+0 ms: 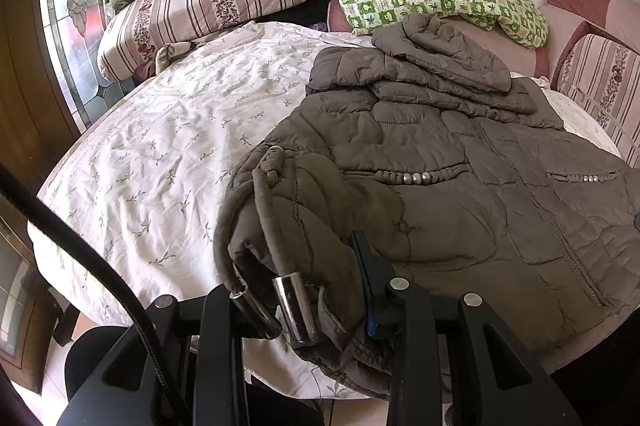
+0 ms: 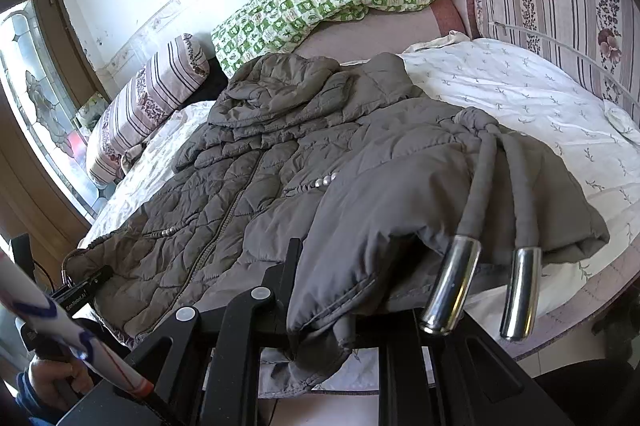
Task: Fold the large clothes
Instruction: 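Lift the folded side of the jacket up with both tools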
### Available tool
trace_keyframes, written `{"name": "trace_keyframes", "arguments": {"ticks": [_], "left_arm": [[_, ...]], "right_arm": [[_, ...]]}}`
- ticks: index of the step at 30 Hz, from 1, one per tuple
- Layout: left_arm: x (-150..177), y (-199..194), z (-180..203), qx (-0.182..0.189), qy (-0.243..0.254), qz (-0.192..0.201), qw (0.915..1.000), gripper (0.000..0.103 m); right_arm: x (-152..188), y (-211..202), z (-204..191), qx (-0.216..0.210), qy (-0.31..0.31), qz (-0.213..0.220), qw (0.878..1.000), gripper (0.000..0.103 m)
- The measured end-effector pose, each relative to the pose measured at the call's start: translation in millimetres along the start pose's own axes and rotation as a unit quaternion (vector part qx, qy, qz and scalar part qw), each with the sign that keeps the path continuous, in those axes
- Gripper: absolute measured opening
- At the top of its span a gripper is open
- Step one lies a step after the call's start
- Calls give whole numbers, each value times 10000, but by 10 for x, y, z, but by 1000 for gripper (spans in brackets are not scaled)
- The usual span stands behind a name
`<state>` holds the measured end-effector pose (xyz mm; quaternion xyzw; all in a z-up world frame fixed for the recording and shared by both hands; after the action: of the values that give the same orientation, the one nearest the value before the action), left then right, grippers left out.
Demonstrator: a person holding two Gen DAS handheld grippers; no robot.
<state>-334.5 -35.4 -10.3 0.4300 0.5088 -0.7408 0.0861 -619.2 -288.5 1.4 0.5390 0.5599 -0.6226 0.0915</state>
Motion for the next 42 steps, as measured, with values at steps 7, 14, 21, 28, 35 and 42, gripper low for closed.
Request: {"name": "trace_keyframes", "arguments": {"ticks": [7,14,21,28,35,42], "left_arm": [[-53,-29,21,-6,-31,58,10000,31],[-156,-59,60,-2,-28,156,9999,31],[-236,-83,80,18,-51,232,9997,31],[-289,-105,87,48,-65,275,9996,31],[-419,-146,107,88,-106,390,9991,31],[-585,-186,124,145,-146,530,9984,31]], "right_arm": [[-35,-23,-3,-33,-24,34,10000,18],[-74,-46,-18,-58,-31,83,9999,18],[-150,-65,-37,-76,-38,135,9999,18],[-243,-86,-59,-109,-35,197,9997,18],[-399,-116,-89,-140,-72,326,9993,18],[-530,-135,-107,-146,-109,438,9989,18]]}}
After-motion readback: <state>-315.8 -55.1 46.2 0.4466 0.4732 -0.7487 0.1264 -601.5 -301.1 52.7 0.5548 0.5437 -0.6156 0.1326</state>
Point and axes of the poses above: each gripper's, at about its wrist camera, not at the fingertips, and y roughly the way its jaws point, z to its right, x to its underside, the point moved 10 cm from there along y, roughly the way its jaws point, and after that the axes turned 11 degrees about -y, right-handed, at the moved point
